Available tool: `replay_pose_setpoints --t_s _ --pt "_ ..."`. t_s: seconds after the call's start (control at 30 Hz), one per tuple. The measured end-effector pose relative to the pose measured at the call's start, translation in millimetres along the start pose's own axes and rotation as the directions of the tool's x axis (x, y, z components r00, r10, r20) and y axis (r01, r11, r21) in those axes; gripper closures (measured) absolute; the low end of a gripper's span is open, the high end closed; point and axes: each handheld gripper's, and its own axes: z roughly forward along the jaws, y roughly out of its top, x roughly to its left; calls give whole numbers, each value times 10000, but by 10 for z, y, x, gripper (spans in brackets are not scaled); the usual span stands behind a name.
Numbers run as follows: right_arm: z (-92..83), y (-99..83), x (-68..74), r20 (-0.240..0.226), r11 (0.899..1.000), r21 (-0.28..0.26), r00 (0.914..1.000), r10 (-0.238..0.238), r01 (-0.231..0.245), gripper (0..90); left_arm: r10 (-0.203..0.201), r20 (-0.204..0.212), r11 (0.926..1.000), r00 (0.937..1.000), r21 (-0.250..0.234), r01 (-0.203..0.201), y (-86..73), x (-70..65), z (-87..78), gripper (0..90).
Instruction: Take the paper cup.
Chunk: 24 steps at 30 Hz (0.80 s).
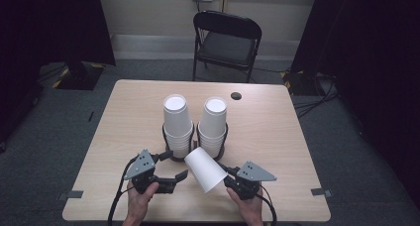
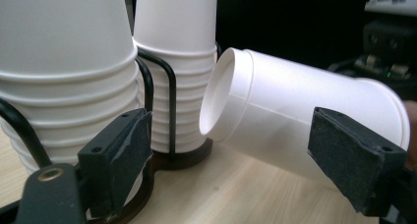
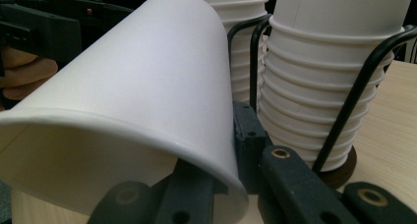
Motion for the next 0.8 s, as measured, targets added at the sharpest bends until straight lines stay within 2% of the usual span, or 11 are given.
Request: replay_pose_setpoints --t_s 0.03,0.1,0.13,0.2,0.23,0.33,0.37,0.47,0.63,0.73,0.8 --pt "-1 9 -15 -27 9998 212 10000 -39 40 864 69 164 9999 9998 -89 -67 -19 4 -2 156" --pt "-2 10 -19 -62 9996 278 10000 -72 73 864 136 326 9998 9994 -133 -132 -31 2 -5 153" --pt "-8 20 -34 -319 9988 475 9994 -108 123 864 181 163 9998 9997 -100 -180 -44 -7 4 154" --pt "-9 36 -40 -341 9981 594 9993 -136 156 864 184 98 9998 9998 -79 -183 -49 -7 8 156" --pt "-10 53 -44 -363 9974 697 9992 -164 189 864 349 54 9994 9994 8 -349 -60 -4 18 156" --pt "-4 86 -53 -384 9952 931 9989 -259 294 865 510 -104 9987 9986 -16 -510 -63 -17 17 156" --pt "9 117 -65 -463 9921 1193 9983 -342 396 866 774 -345 9970 9964 21 -774 -58 -35 19 156" --pt "26 144 -78 -502 9891 1415 9982 -339 408 867 972 -416 9953 9944 81 -970 -54 -50 13 156" --pt "49 205 -86 -762 9756 2112 9961 -440 593 868 1238 -144 9916 9922 403 -1232 -100 -77 34 156" --pt "55 218 -91 -861 9718 2283 9955 -400 588 868 1313 -101 9905 9913 422 -1307 -120 -93 34 156" --pt "64 235 -97 -993 9671 2458 9942 -419 653 868 1434 70 9887 9896 434 -1436 -131 -118 37 155"
